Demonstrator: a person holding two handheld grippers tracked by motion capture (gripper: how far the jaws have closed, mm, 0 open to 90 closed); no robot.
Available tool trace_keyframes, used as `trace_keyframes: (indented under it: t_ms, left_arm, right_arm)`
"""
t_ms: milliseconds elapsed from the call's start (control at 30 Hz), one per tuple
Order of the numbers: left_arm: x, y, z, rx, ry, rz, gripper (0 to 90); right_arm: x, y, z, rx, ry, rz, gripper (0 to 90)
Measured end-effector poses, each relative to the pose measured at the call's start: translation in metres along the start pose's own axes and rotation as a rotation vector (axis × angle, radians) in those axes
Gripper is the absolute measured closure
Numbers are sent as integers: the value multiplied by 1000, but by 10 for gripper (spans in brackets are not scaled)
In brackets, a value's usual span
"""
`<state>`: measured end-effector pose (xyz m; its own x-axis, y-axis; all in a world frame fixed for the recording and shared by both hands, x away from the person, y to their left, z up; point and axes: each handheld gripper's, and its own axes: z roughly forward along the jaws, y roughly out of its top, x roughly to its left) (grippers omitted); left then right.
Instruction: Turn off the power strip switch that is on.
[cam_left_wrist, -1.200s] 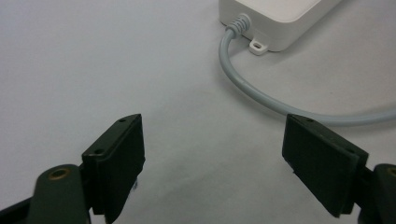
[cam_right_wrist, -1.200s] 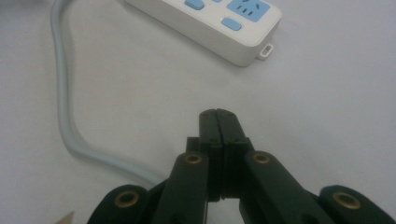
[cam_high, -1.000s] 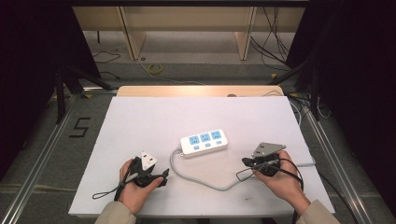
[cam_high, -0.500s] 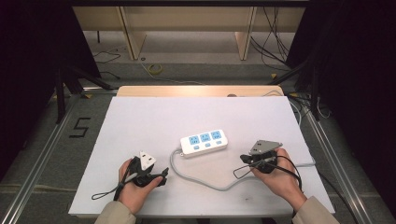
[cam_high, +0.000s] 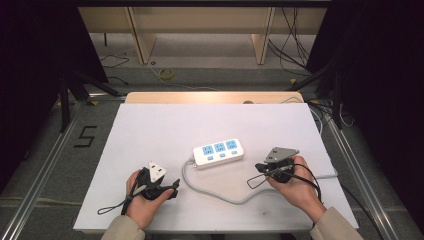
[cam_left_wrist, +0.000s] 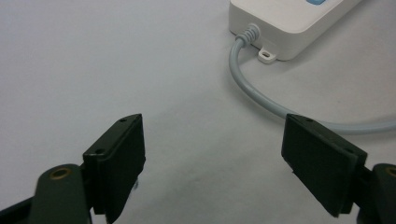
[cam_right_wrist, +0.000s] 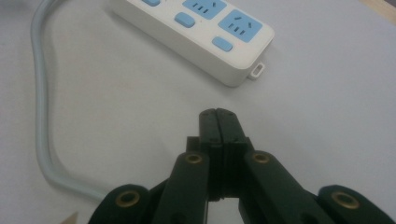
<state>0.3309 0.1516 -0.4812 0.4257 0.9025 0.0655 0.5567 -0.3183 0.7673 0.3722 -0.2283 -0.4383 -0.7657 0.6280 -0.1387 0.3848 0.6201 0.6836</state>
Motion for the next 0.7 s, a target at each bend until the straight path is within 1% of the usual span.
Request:
trace_keyframes:
  t_ms: [300, 500, 633, 700]
  left_arm:
    - [0, 0, 0, 1, 0, 5, 216]
    - [-1, 0, 0, 2, 0, 6, 217]
    - [-1, 0, 0, 1, 0, 7, 218]
    - [-1, 0, 0, 3, 0, 7, 219]
  right_arm:
    - [-1, 5, 2, 12, 5, 2, 900]
    - [-3, 7, 4, 30, 8, -1, 900]
    - [-3, 8, 5, 41, 8, 10, 900]
    - [-4, 8, 5, 50, 9, 4, 900]
